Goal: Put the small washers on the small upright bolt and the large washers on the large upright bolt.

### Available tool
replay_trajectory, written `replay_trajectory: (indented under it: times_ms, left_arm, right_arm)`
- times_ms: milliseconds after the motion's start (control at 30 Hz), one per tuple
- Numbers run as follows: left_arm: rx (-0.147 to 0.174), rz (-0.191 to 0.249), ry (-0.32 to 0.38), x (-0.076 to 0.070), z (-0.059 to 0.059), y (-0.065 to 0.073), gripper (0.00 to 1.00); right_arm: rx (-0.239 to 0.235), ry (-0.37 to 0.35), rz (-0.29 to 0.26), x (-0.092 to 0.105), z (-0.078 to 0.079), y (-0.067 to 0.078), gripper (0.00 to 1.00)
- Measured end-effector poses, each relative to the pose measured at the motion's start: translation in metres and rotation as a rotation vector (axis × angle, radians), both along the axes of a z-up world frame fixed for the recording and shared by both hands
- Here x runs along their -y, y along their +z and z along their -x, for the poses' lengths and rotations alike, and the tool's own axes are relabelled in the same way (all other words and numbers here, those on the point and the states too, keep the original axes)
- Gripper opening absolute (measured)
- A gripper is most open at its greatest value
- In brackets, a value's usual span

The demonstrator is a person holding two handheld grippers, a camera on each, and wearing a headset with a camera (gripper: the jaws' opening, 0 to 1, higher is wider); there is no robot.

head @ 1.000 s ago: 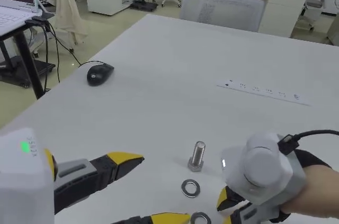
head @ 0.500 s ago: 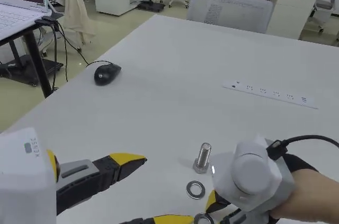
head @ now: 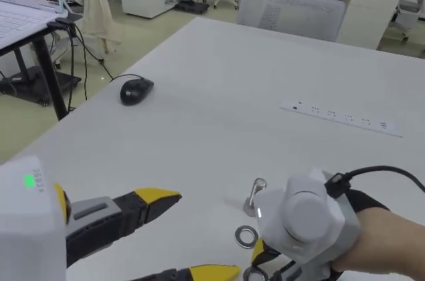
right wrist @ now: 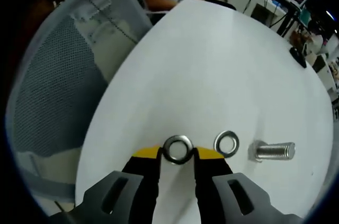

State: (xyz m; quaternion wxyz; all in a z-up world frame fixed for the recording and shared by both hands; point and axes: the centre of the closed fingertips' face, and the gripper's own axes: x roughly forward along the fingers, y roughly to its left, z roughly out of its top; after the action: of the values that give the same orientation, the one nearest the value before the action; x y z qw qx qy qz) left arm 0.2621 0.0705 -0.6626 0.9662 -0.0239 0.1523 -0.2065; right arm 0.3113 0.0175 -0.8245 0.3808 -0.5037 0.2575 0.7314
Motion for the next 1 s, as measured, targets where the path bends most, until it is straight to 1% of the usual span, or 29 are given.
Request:
replay_trajectory:
  times_ms: [100,533,600,767,833,900,967,1000]
  left_arm:
    - [0.0,0.001,0.0,0.0,0.0,0.0,0.54]
    - [-0.001,-0.002,-0.005,0.0,-0.001,-0.001,0.54]
    - [-0.004,-0.001,-0.005,0.0,-0.001,-0.002,0.54]
    - [-0.004,-0.002,-0.006,-0.001,-0.001,-0.002,0.54]
    - [-0.002,-0.002,-0.007,-0.001,-0.001,-0.002,0.54]
    - [-0.003,-0.003,-0.007,-0.001,-0.001,-0.002,0.54]
    - [0.0,-0.002,-0.01,-0.001,-0.001,-0.001,0.54]
    - [-0.001,-0.002,-0.011,0.0,-0.002,-0.001,0.54]
  right_arm:
    - [0.005,0.006,0.005,0.0,0.001,0.0,0.25]
    - [0.001,-0.032,0.003,0.0,-0.002,0.001,0.23]
    - [0.007,-0.034,0.004,0.0,-0.003,0.001,0.22]
    - [0.015,-0.035,0.002,0.0,-0.005,0.004,0.22]
    - [0.025,-0.034,-0.002,0.001,-0.008,0.007,0.22]
    - [0.021,-0.039,-0.004,0.0,-0.009,0.01,0.22]
    - [0.035,-0.04,-0.01,0.0,-0.013,0.012,0.22]
    - [0.03,-0.045,-0.01,0.001,-0.014,0.014,0.22]
